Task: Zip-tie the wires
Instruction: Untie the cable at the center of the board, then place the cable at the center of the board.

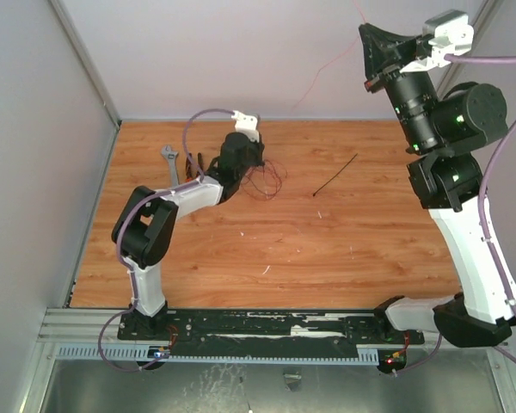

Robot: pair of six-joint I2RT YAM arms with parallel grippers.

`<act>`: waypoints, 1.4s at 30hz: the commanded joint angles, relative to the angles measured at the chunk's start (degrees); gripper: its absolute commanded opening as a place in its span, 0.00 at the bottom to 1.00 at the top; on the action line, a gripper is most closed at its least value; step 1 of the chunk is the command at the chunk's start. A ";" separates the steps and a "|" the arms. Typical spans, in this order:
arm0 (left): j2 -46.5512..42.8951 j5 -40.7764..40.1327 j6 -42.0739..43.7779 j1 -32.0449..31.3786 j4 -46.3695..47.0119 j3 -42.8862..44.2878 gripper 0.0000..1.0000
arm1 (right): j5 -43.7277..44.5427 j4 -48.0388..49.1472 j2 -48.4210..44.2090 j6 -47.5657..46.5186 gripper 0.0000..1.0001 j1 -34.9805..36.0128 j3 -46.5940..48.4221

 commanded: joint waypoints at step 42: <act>-54.84 -16.94 -4.05 1.21 -55.69 -15.17 0.07 | -6.65 -6.17 -23.88 22.50 0.00 -8.84 -56.38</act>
